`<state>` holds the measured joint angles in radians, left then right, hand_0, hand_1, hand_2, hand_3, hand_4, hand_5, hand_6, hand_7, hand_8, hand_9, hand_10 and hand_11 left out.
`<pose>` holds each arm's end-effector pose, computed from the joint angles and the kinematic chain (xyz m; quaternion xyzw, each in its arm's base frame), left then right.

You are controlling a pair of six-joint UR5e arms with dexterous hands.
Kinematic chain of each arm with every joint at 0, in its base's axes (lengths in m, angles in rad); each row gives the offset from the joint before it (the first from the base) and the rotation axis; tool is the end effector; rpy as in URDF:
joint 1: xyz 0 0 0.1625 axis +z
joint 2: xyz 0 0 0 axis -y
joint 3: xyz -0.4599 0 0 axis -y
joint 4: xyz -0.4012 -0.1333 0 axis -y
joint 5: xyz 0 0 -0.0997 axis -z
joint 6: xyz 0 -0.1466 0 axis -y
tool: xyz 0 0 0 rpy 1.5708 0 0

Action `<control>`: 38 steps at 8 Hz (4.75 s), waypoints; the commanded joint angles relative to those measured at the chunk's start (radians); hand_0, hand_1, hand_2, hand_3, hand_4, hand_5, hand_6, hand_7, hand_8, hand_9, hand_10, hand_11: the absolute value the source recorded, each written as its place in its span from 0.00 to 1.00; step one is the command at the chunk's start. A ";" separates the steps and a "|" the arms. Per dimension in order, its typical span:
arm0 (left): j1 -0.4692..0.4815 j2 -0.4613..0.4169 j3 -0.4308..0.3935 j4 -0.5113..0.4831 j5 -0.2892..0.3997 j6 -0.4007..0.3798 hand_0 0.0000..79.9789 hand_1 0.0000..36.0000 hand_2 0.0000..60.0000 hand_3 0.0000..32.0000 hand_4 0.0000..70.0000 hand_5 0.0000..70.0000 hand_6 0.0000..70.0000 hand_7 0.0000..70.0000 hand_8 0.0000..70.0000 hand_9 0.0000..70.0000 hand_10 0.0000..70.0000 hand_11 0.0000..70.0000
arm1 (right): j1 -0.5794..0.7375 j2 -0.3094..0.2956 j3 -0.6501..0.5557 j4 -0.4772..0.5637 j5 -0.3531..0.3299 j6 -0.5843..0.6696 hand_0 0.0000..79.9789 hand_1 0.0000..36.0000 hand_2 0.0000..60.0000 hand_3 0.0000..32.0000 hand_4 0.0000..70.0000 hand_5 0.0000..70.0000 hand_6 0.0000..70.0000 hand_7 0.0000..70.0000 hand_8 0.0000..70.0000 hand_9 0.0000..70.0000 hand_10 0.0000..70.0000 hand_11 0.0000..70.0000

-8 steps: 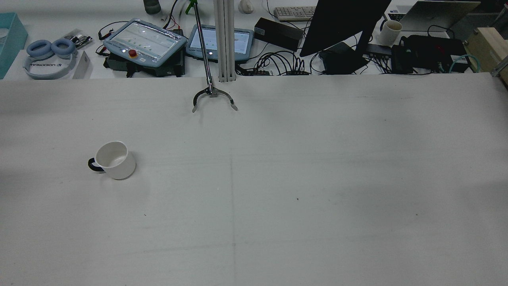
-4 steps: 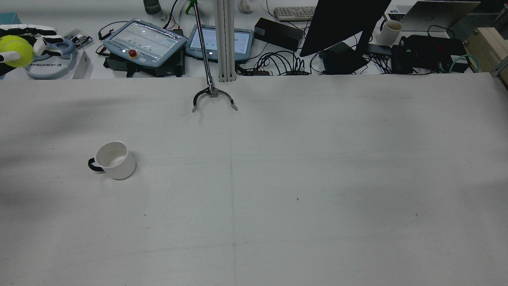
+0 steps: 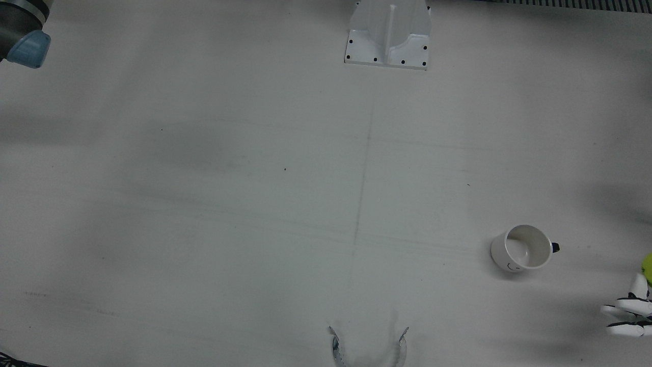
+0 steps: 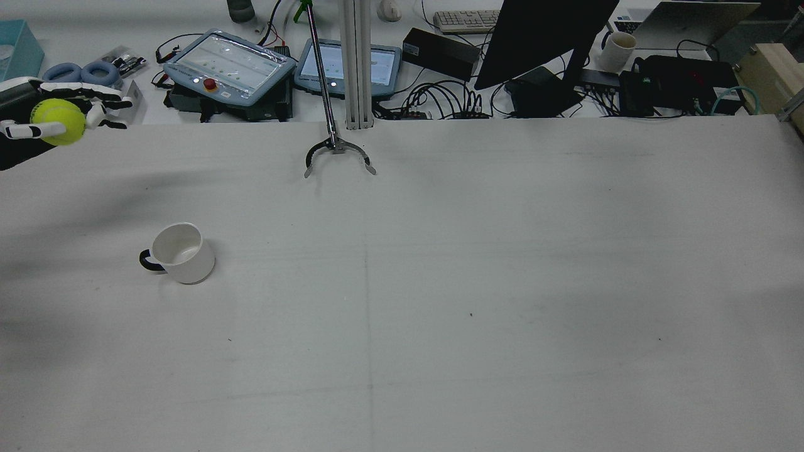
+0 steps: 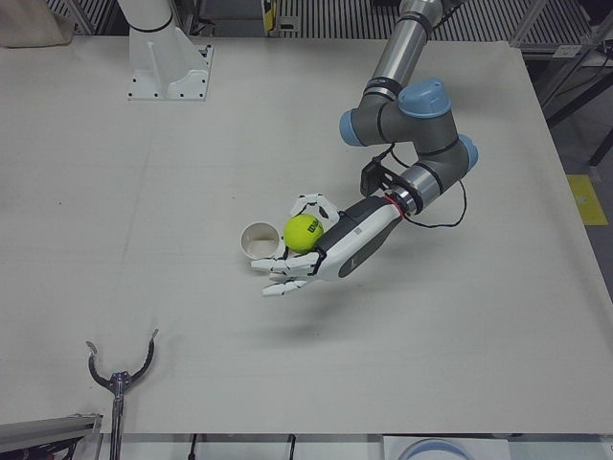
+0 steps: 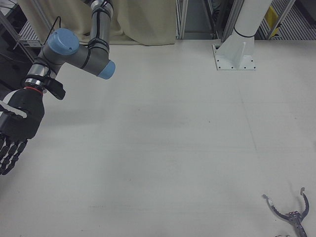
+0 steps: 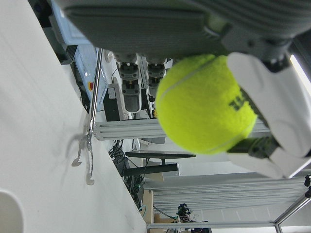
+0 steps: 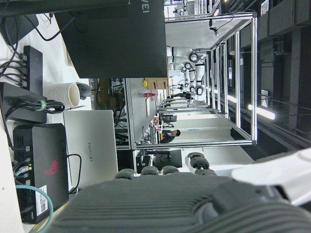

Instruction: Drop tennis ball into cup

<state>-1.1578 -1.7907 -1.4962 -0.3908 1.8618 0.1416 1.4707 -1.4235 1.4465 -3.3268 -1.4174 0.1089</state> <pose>0.1849 -0.6493 0.5672 -0.1874 0.8423 -0.4362 0.2552 0.0954 -0.6080 0.7300 0.0093 0.6482 -0.7596 0.0530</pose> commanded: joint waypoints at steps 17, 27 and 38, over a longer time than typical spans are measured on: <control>0.202 0.004 0.057 -0.085 -0.015 0.018 0.41 0.73 1.00 0.00 0.03 0.05 0.13 0.18 0.02 0.02 0.03 0.07 | 0.000 0.000 0.000 0.000 0.000 0.000 0.00 0.00 0.00 0.00 0.00 0.00 0.00 0.00 0.00 0.00 0.00 0.00; 0.201 0.002 0.056 -0.099 -0.019 0.018 0.28 0.00 0.00 0.46 0.10 0.00 0.00 0.02 0.00 0.00 0.00 0.00 | 0.000 0.000 0.000 0.000 0.000 0.000 0.00 0.00 0.00 0.00 0.00 0.00 0.00 0.00 0.00 0.00 0.00 0.00; -0.401 0.001 0.226 0.021 -0.016 0.024 1.00 1.00 0.00 0.00 0.00 0.23 0.08 0.18 0.03 0.04 0.08 0.21 | 0.000 0.000 0.000 0.001 0.000 0.000 0.00 0.00 0.00 0.00 0.00 0.00 0.00 0.00 0.00 0.00 0.00 0.00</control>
<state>-1.5257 -1.7889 -1.3005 -0.3662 1.8473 0.1660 1.4711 -1.4235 1.4465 -3.3266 -1.4174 0.1089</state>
